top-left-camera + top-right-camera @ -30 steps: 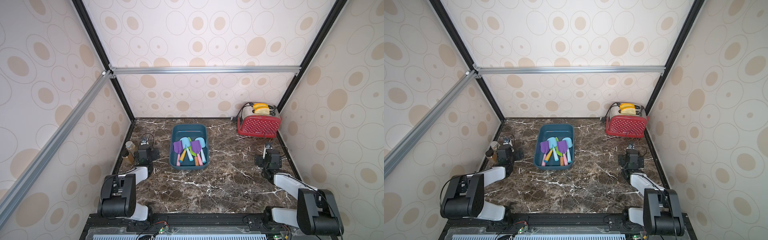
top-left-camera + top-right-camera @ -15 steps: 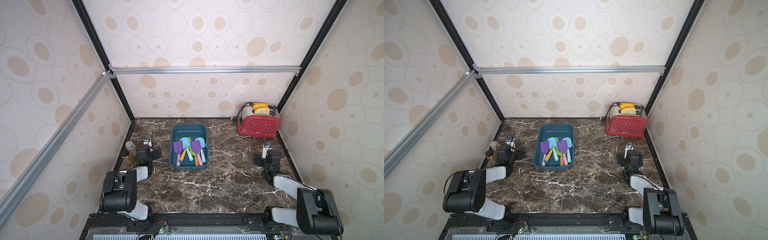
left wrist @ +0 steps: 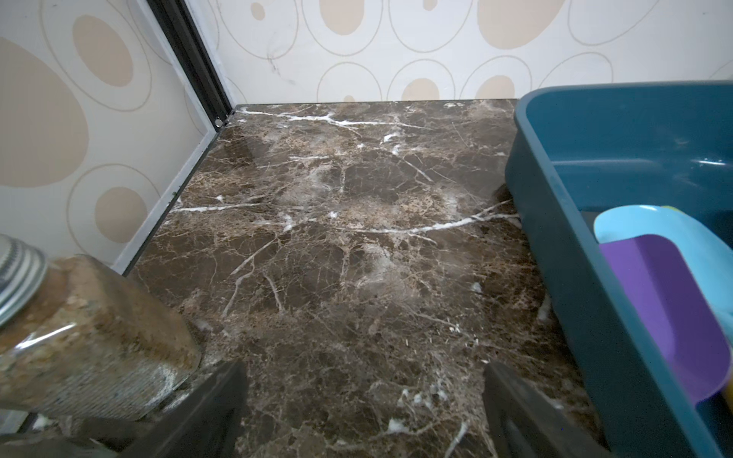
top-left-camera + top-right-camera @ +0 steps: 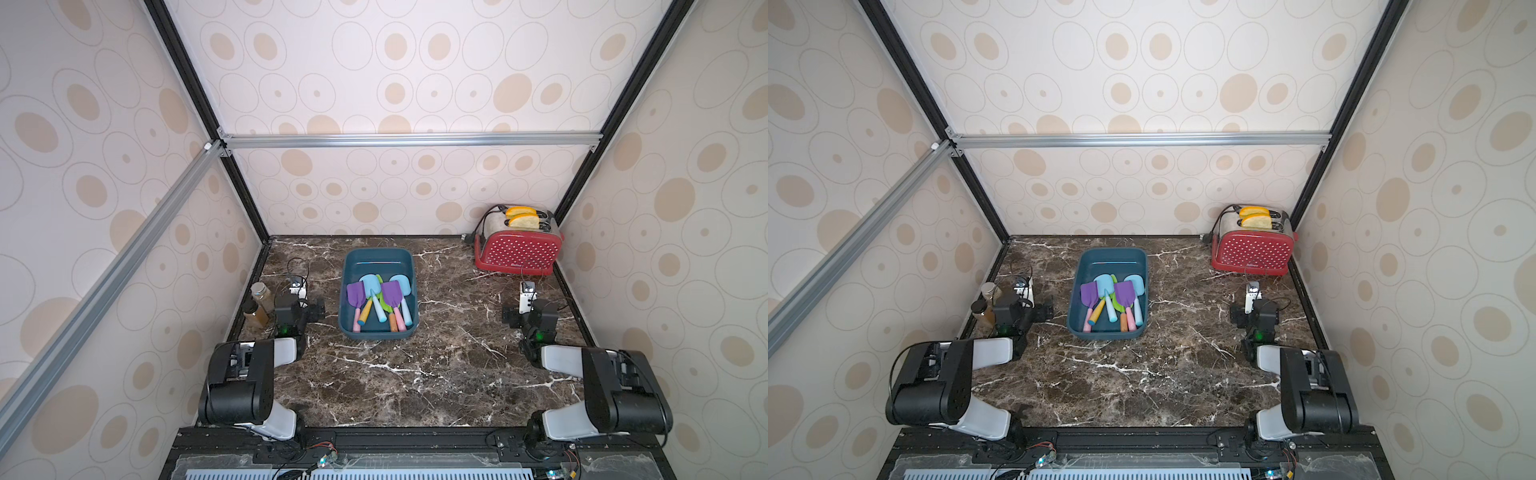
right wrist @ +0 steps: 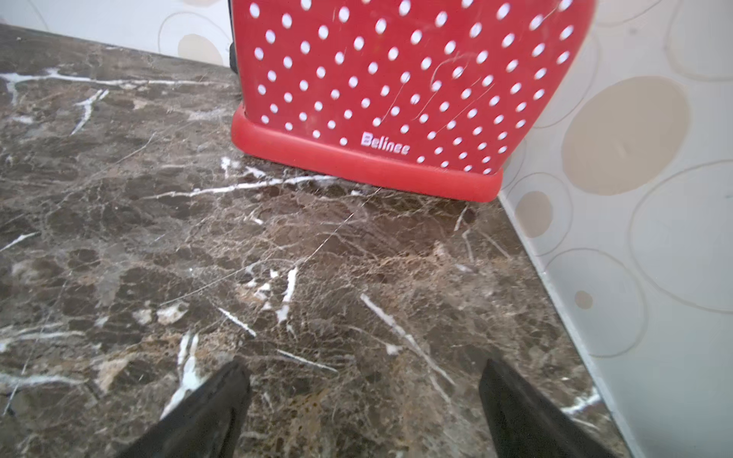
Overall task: Put the shovel into the storage box
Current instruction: Reset both arms
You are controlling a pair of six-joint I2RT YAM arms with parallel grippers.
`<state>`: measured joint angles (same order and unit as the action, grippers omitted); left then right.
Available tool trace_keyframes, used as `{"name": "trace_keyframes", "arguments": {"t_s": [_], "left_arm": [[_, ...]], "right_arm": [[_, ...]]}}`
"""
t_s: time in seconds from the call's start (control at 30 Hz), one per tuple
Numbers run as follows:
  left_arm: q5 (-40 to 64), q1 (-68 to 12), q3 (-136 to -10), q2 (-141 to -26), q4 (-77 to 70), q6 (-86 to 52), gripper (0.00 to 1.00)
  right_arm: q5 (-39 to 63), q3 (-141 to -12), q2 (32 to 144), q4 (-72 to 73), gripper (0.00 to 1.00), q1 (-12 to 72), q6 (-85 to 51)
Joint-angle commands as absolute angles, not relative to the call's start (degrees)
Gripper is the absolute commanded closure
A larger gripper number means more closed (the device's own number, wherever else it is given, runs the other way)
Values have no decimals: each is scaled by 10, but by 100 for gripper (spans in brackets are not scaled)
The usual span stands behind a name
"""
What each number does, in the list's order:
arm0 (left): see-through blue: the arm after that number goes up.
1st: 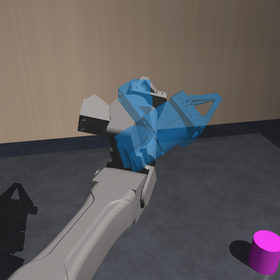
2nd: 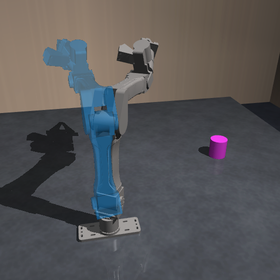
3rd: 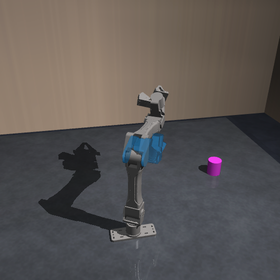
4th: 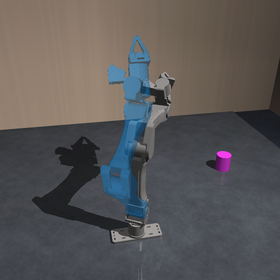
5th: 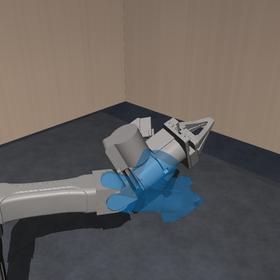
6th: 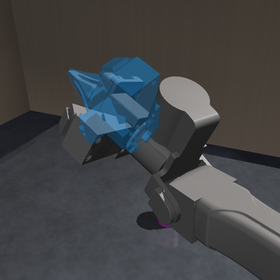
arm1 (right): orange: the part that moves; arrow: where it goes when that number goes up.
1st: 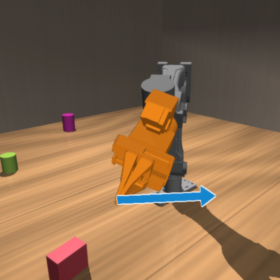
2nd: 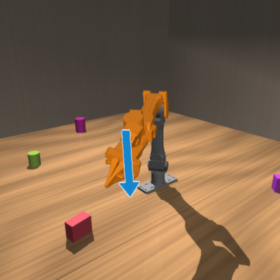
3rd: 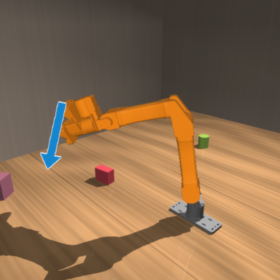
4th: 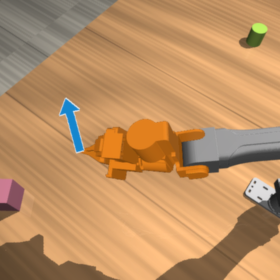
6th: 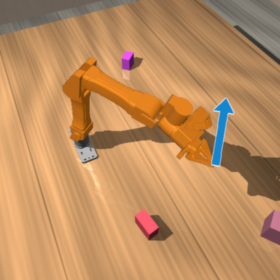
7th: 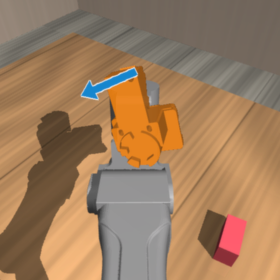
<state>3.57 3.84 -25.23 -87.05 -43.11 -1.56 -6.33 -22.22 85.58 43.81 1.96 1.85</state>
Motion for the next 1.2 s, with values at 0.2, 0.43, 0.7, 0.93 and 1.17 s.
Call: {"name": "trace_keyframes", "arguments": {"t_s": [0.2, 0.43, 0.7, 0.93, 1.17], "left_arm": [[11, 31, -241, -886, -488, -4, 1], [4, 28, -239, -882, -489, -5, 1], [4, 28, -240, -883, -488, -4, 1], [4, 27, -240, -883, -488, -3, 1], [-3, 24, -241, -883, -486, -3, 1]], "right_arm": [[-39, -244, 882, 450, 0, 15, 23], [-34, -247, 883, 444, 0, 12, 22], [-35, -243, 880, 447, 0, 13, 24], [-35, -243, 880, 447, 0, 12, 24], [-35, -243, 880, 446, 0, 13, 24]]}}
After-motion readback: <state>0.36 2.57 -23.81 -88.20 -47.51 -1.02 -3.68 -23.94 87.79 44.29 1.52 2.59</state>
